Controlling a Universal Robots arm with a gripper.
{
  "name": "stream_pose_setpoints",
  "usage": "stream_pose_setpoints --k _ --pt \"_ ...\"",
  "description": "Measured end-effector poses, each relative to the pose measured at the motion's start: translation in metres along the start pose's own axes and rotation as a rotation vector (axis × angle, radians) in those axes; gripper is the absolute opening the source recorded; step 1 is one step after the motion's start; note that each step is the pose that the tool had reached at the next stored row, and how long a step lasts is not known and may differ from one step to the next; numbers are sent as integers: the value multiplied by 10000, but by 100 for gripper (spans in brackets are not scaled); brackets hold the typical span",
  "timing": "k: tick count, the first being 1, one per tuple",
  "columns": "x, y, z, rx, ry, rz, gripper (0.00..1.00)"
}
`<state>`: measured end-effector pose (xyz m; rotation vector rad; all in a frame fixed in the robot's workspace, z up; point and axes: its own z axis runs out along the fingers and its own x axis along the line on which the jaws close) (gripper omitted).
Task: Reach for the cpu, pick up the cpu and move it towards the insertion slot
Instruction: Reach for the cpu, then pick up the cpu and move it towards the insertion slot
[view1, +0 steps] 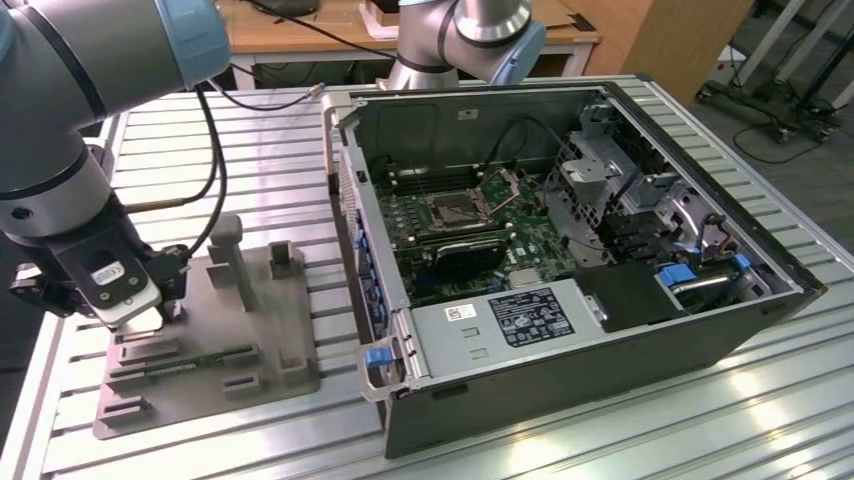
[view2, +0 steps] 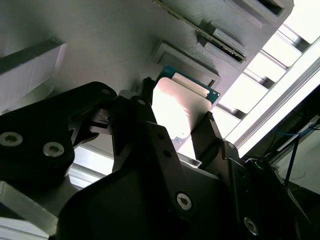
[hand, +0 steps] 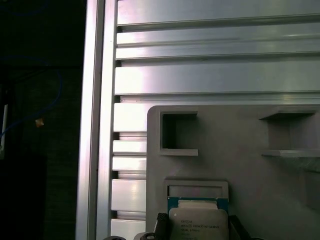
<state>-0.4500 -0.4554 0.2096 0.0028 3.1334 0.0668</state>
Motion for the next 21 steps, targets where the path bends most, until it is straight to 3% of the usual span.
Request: stream_pose_setpoints --k 21 --pt "0 3 -76 1 3 0 54"
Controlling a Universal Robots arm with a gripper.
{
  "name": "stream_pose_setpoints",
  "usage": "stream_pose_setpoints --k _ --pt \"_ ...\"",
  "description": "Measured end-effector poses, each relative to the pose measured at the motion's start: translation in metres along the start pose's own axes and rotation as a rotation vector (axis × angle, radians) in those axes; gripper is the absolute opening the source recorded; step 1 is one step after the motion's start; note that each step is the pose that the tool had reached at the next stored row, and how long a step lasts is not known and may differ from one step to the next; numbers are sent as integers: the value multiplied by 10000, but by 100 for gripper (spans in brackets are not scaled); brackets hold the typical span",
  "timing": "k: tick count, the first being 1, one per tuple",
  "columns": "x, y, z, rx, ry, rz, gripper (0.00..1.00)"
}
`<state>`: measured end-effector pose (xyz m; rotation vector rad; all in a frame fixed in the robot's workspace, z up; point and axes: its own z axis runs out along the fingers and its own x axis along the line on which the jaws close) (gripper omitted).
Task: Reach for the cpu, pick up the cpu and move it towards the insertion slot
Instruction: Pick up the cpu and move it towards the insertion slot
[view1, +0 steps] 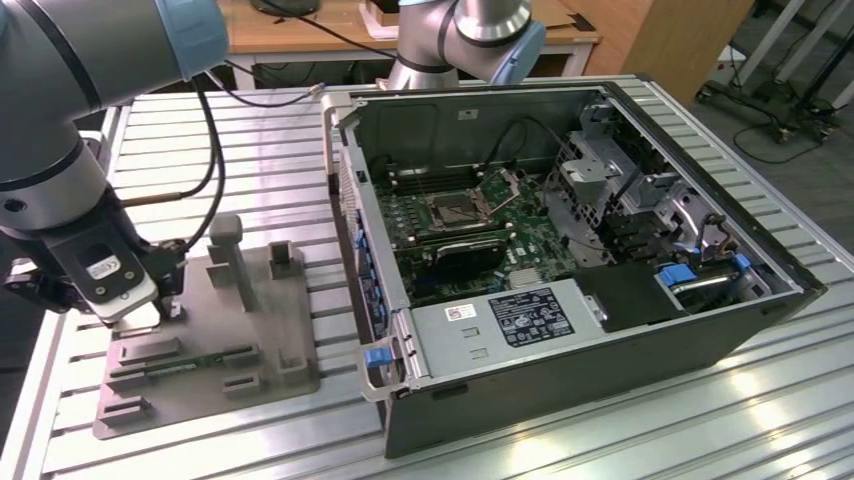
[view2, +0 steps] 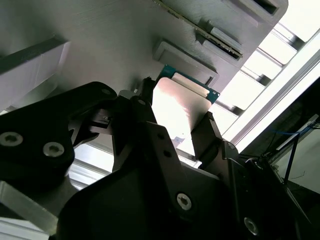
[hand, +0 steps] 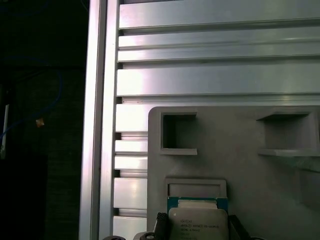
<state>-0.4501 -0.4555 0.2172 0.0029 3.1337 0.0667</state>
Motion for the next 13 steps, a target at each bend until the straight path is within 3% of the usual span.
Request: stream_pose_setpoints --k 13 --pt "-1 4 -99 -2 -3 0 54"
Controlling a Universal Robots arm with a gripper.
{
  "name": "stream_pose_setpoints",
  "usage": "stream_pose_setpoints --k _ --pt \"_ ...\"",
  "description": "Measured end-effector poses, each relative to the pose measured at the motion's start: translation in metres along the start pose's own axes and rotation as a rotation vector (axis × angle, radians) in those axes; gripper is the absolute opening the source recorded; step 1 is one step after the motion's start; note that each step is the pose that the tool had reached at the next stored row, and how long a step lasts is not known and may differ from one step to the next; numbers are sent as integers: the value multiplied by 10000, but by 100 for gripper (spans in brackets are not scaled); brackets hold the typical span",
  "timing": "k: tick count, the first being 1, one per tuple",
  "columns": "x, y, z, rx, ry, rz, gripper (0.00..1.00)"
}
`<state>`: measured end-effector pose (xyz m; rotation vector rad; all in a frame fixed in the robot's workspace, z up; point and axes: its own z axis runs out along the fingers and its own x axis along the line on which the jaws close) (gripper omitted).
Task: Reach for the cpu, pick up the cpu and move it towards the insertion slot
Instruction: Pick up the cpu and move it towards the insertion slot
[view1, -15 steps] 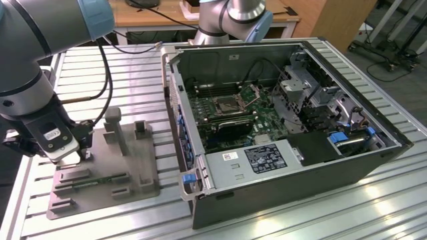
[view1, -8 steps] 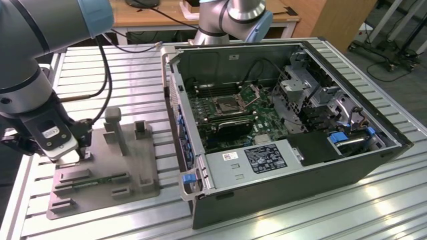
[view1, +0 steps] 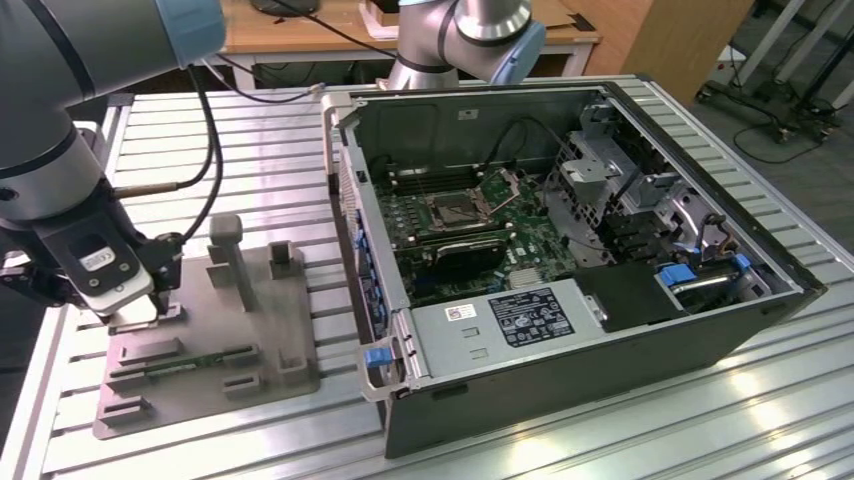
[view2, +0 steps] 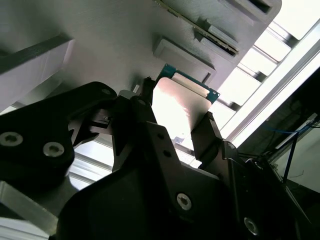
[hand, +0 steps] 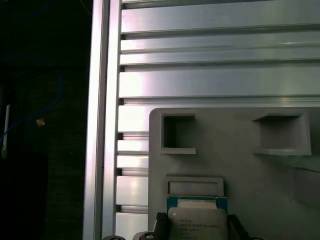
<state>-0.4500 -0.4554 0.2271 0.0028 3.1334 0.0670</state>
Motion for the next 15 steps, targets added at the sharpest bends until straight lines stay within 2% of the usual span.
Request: stream_pose_setpoints --k 15 --pt "0 2 -48 -2 -3 0 54"
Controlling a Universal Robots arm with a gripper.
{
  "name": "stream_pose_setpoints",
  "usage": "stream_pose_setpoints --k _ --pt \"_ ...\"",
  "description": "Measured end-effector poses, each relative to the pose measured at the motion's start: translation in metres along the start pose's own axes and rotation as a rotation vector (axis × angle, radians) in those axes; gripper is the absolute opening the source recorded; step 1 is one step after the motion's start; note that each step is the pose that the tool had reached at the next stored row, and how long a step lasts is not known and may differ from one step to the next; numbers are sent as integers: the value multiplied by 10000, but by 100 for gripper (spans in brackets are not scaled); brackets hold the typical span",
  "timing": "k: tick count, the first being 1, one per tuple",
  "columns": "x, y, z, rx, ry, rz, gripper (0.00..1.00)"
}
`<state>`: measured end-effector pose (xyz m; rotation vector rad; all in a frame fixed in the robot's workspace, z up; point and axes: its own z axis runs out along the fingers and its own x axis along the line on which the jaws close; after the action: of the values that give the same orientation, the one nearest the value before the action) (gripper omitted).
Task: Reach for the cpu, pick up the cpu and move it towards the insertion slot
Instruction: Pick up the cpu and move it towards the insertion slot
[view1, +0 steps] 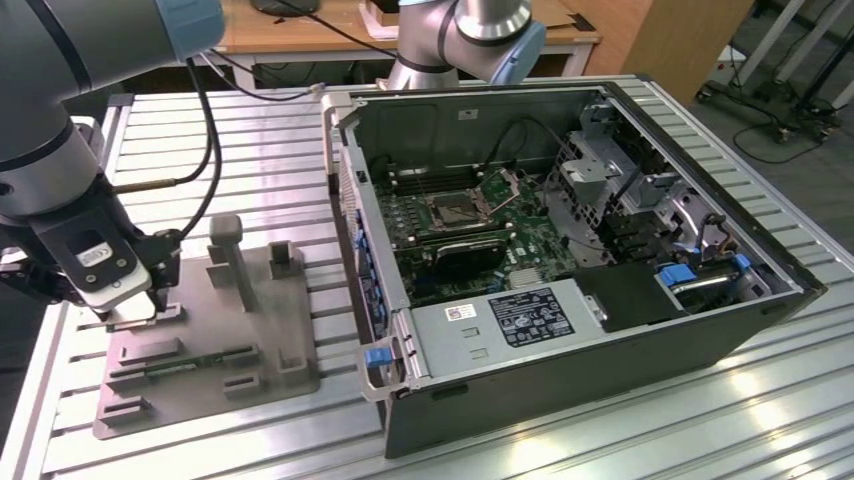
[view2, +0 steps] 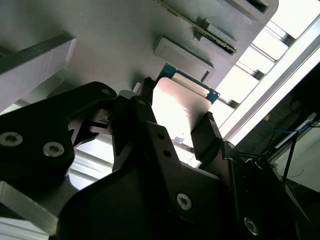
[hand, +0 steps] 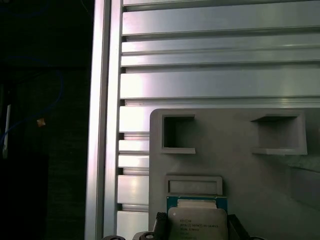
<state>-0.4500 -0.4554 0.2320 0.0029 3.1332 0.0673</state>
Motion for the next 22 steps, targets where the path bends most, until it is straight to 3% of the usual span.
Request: stream_pose_setpoints --k 22 --pt "0 2 -55 1 2 0 54"
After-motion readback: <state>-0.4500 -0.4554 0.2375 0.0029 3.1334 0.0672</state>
